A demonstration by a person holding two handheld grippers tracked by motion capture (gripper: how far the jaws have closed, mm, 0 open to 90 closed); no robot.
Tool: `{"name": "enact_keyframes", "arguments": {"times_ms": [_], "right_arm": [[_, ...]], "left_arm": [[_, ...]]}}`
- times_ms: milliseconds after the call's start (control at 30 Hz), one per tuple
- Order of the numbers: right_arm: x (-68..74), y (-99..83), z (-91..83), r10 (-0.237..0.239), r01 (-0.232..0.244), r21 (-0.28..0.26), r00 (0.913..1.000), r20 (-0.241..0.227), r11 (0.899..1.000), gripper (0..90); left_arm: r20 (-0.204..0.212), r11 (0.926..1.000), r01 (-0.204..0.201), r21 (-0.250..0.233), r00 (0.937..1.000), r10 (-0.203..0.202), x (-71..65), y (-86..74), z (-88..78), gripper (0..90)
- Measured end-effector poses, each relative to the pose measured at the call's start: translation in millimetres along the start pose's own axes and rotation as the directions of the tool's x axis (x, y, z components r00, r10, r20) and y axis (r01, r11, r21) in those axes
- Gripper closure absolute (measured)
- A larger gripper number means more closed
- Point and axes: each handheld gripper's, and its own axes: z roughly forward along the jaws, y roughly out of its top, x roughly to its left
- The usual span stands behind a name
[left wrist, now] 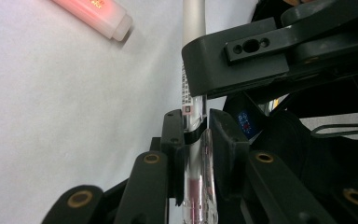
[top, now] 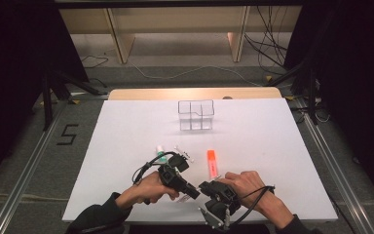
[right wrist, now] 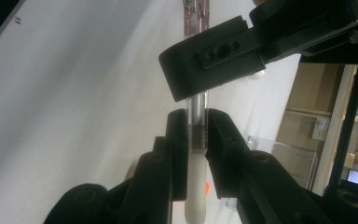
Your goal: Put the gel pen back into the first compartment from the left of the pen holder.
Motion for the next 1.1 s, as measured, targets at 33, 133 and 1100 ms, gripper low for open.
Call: {"name": "enact_keyframes", "arguments": {"times_ms": [33,133,1100], "right_arm": [[0.4,0.2,0.2,-0.004,0.004,0.002,1.0000,0.002,1.000,79.6],[0.4,0.6,0.2,-0.013,0.013,0.003,0.9999,0.003,1.000,79.6],[-3.8,-38.4,-32.2,0.477,-0.468,-0.096,0.8714,0.114,0.878,39.9]], "left_arm": [[-0.005,1.0000,-0.003,0.005,1.0000,0.003,-0.5,0.2,-0.1,75.9],[-0.002,1.0000,-0.001,0.005,1.0000,0.001,-0.3,0.2,-0.2,75.9],[-0.174,0.9902,-0.008,-0.140,0.9847,-0.017,15.6,-3.2,-34.7,76.4]]}}
